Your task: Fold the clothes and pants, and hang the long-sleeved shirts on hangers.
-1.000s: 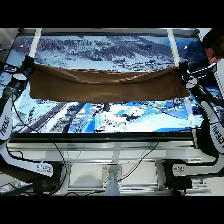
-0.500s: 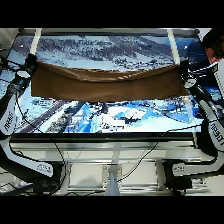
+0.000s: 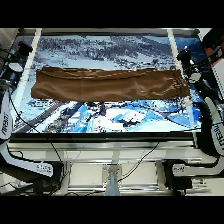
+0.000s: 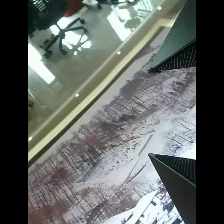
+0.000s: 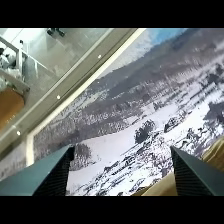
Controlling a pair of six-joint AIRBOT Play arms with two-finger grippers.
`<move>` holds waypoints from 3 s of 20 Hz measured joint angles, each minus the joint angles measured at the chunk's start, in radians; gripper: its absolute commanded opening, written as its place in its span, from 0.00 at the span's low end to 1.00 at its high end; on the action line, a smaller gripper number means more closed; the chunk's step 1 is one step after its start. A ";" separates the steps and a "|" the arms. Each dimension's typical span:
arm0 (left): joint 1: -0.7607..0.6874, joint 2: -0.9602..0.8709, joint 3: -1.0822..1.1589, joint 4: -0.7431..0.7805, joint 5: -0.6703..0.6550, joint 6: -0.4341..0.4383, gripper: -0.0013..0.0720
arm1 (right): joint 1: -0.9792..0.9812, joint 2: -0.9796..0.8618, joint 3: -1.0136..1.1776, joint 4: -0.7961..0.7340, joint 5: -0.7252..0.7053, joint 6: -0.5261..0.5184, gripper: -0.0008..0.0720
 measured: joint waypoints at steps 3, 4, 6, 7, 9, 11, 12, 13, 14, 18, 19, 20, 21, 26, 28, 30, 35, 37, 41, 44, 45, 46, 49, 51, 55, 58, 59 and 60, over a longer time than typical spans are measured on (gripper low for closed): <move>0.062 0.054 0.005 0.116 -0.219 0.006 0.52 | -0.020 0.062 0.011 -0.011 0.057 -0.099 0.95; 0.093 0.069 0.005 0.140 -0.312 0.001 0.52 | -0.030 0.081 0.012 -0.011 0.077 -0.118 0.95; 0.167 0.104 -0.010 0.172 -0.493 -0.006 0.52 | -0.056 0.114 0.014 -0.015 0.129 -0.145 0.95; 0.201 0.127 -0.031 0.180 -0.555 -0.006 0.52 | -0.071 0.127 0.015 -0.015 0.155 -0.152 0.95; 0.268 0.188 -0.106 0.188 -0.636 -0.010 0.60 | -0.105 0.147 0.016 -0.018 0.210 -0.164 0.95; 0.324 0.238 -0.190 0.164 -0.679 -0.029 1.00 | -0.134 0.157 0.016 -0.019 0.256 -0.170 0.95; 0.345 0.256 -0.227 0.133 -0.701 -0.034 1.00 | -0.146 0.161 0.016 -0.019 0.273 -0.172 0.95; 0.359 0.266 -0.256 0.109 -0.718 -0.035 0.99 | -0.154 0.163 0.016 -0.019 0.287 -0.174 0.95; 0.369 0.272 -0.282 0.083 -0.735 -0.036 0.99 | -0.161 0.164 0.016 -0.019 0.299 -0.175 0.95; 0.360 0.259 -0.347 0.007 -0.785 -0.029 0.98 | -0.173 0.166 0.016 -0.019 0.320 -0.178 0.95; 0.350 0.251 -0.363 -0.006 -0.784 -0.028 0.98 | -0.174 0.166 0.016 -0.019 0.321 -0.178 0.95; 0.338 0.244 -0.378 -0.016 -0.773 -0.028 0.98 | -0.175 0.166 0.016 -0.019 0.322 -0.178 0.95; 0.326 0.237 -0.391 -0.021 -0.753 -0.027 0.98 | -0.176 0.166 0.016 -0.021 0.320 -0.178 0.95; 0.267 0.166 -0.435 -0.039 -0.657 -0.057 0.97 | -0.177 0.166 0.016 -0.023 0.302 -0.179 0.95; 0.244 0.131 -0.440 -0.055 -0.612 -0.067 0.97 | -0.177 0.166 0.016 -0.023 0.289 -0.179 0.95; 0.220 0.096 -0.443 -0.087 -0.547 -0.073 0.97 | -0.177 0.166 0.016 -0.023 0.285 -0.179 0.95; 0.151 0.013 -0.443 -0.148 -0.359 -0.073 0.64 | -0.177 0.166 0.016 -0.023 0.278 -0.179 0.95; 0.121 -0.006 -0.446 -0.156 -0.278 -0.075 0.23 | -0.177 0.166 0.016 -0.023 0.278 -0.179 0.95; 0.080 -0.016 -0.435 -0.163 -0.149 -0.073 0.04 | -0.177 0.166 0.016 -0.022 0.281 -0.179 0.68; 0.066 0.005 -0.397 -0.164 -0.099 -0.010 0.04 | -0.175 0.171 0.016 -0.021 0.314 -0.182 0.62; 0.061 0.021 -0.378 -0.166 -0.096 0.029 0.04 | -0.172 0.175 0.017 -0.021 0.327 -0.191 0.59; 0.057 0.042 -0.357 -0.166 -0.096 0.064 0.04 | -0.166 0.180 0.017 -0.022 0.342 -0.208 0.42; 0.050 0.121 -0.280 -0.167 -0.128 0.137 0.03 | -0.123 0.201 0.018 -0.021 0.372 -0.262 0.05; 0.045 0.174 -0.235 -0.167 -0.193 0.176 0.03 | -0.067 0.208 0.033 -0.021 0.379 -0.285 0.05; 0.035 0.270 -0.191 -0.166 -0.353 0.265 0.03 | 0.083 0.188 0.098 -0.015 0.391 -0.297 0.05; 0.034 0.321 -0.180 -0.166 -0.475 0.307 0.03 | 0.210 0.137 0.171 -0.011 0.399 -0.279 0.05; 0.034 0.333 -0.178 -0.166 -0.507 0.314 0.03 | 0.251 0.110 0.201 -0.010 0.404 -0.269 0.05; 0.032 0.344 -0.177 -0.166 -0.538 0.320 0.04 | 0.293 0.073 0.236 -0.008 0.418 -0.253 0.05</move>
